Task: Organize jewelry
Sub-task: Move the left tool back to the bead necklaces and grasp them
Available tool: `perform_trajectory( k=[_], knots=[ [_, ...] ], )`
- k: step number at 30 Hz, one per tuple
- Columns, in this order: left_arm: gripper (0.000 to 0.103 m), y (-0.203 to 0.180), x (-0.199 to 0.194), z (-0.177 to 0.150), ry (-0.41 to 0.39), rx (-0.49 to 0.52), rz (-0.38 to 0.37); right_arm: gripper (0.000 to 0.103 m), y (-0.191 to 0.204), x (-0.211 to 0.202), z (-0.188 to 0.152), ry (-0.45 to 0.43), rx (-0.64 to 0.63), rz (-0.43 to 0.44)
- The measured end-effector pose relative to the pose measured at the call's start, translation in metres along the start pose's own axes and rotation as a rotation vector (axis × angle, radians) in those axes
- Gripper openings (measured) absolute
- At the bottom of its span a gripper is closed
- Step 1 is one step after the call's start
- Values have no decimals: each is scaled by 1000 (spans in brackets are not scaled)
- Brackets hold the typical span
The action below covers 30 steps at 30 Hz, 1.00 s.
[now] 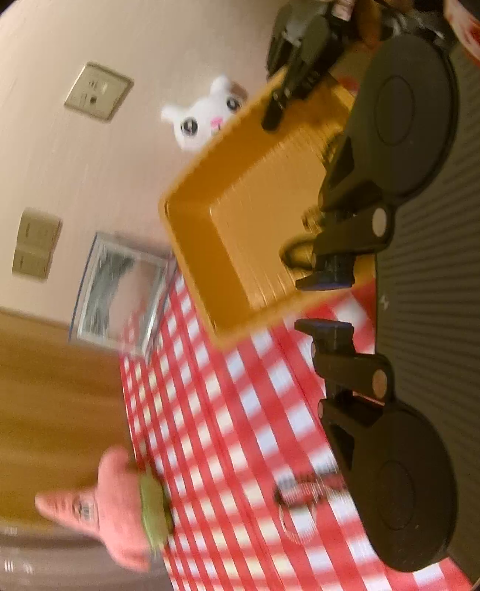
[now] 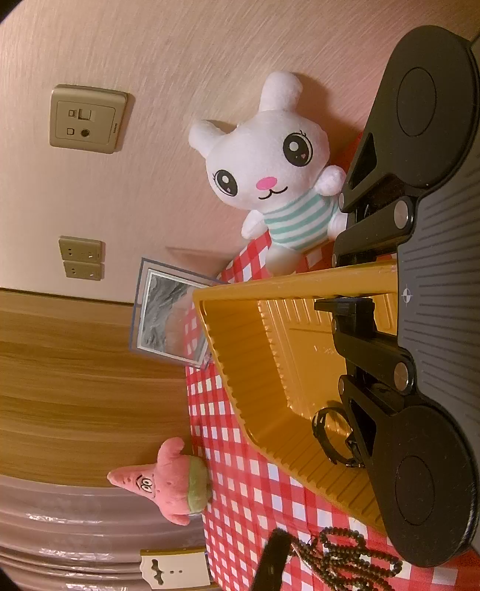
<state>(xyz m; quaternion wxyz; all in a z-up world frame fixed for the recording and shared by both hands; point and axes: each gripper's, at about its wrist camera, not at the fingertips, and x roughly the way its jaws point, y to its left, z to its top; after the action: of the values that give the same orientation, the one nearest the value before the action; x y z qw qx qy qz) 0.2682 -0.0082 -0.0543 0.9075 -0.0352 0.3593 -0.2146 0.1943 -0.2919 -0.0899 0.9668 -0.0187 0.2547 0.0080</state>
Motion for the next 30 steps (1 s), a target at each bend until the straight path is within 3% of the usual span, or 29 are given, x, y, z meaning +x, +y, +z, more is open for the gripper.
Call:
perform_trajectory(
  k=[9, 30],
  knots=[
    [13, 46, -44, -39, 40, -101, 146, 4, -3, -2, 3, 9, 38, 16],
    [13, 82, -63, -82, 99, -148, 247, 5, 24, 9, 14, -8, 86, 8]
  ],
)
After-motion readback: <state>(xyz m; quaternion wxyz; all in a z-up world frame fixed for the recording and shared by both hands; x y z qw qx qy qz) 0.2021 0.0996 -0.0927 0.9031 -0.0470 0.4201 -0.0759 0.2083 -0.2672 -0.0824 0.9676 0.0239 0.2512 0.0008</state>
